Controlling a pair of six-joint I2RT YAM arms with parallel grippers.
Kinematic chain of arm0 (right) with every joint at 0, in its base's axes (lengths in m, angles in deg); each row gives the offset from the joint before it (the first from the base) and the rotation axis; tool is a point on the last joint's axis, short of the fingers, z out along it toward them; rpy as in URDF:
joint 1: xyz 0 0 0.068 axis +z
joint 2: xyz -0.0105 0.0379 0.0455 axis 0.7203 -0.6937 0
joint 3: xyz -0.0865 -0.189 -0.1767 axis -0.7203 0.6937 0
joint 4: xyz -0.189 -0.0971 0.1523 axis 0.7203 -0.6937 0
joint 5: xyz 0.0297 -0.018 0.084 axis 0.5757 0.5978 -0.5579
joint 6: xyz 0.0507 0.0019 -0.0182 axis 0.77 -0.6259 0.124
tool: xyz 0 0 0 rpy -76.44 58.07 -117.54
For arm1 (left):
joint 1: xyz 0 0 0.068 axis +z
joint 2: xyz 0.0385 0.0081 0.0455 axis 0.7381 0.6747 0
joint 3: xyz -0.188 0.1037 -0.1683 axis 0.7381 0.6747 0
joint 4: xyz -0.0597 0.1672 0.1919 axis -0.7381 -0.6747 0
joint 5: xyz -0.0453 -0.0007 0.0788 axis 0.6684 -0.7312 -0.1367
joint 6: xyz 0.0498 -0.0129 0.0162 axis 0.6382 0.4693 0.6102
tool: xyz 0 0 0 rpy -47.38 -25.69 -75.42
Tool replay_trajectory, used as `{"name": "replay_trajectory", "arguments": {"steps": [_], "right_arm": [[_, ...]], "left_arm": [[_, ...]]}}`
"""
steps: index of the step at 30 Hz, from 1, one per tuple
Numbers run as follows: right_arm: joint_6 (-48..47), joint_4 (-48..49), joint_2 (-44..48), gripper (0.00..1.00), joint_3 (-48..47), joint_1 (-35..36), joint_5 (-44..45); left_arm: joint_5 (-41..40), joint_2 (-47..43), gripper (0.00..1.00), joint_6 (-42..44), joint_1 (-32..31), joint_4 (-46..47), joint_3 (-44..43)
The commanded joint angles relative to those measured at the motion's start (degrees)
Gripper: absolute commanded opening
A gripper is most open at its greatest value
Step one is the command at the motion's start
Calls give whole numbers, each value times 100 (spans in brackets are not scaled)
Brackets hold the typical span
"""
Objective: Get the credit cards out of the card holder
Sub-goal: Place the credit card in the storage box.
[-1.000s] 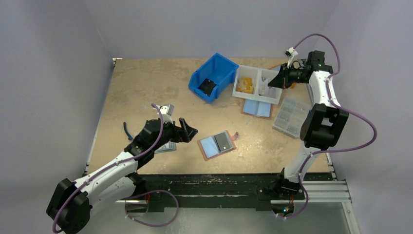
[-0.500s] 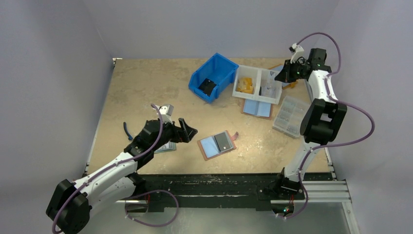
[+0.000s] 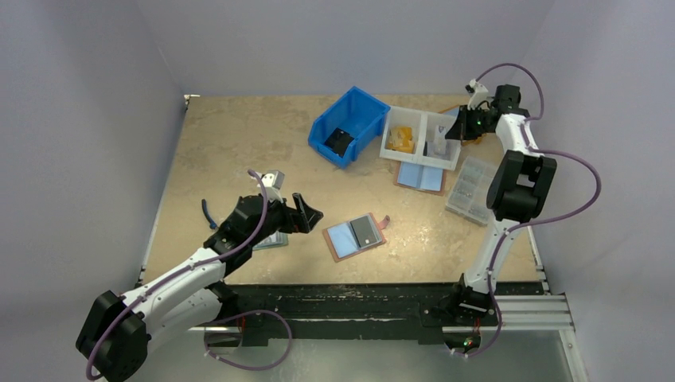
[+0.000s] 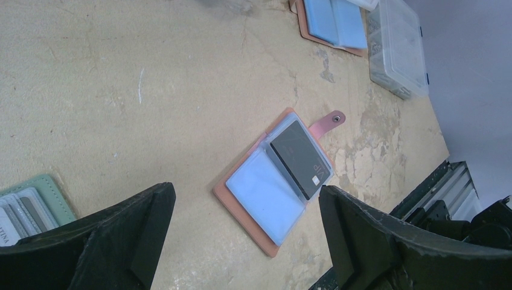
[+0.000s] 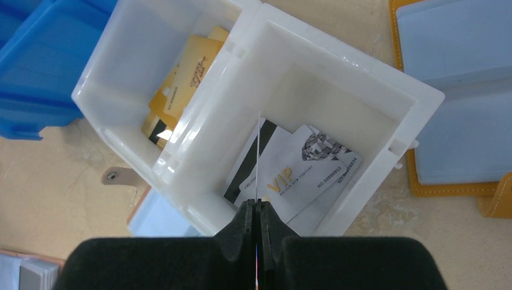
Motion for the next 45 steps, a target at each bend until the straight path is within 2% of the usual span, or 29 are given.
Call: {"name": "replay_trajectory", "arguments": {"steps": [1,3,5,14,16,22,26,29,33,35,38,42,45], "right_arm": [[169,-25,-70,12,-437,75,495],[180,30,-53,26,-500,84,946],[187,15,-40,34,-568,84,1152],[-76,230,540,42,-380,84,1493],[-218,187,786,47,-211,83,1315],[-698,196,1908,55,832,84,4],[-1001,268,2843,56,1788,82,-856],[-1434,-27,3418,56,2307,84,-1618],[-2932,-1345,3954,55,2751,207,-2709],[-3869,-2177,4056,54,2882,418,-2885],[-4667,-2833,4101,50,3262,918,-2876],[-4683,-2409,4131,41,3996,1642,-2996],[-4169,-1692,4221,38,4427,2074,-2884]], "left_arm": [[7,-28,98,47,27,74,-21],[-8,-79,97,55,27,40,-28],[-33,-116,97,79,27,-22,-46],[58,-105,99,43,29,-107,-136],[77,-25,99,-98,27,-105,-147],[585,278,99,-581,29,340,-90],[1056,500,94,-1094,27,1115,79],[1410,788,91,-1382,27,1529,85],[1746,1262,87,-1821,18,2073,83],[1908,1490,85,-2142,6,2532,175],[2004,1796,84,-2481,-132,3168,274],[1825,2123,82,-2549,-441,3423,198],[1690,2254,82,-2591,-586,3536,207]]}}
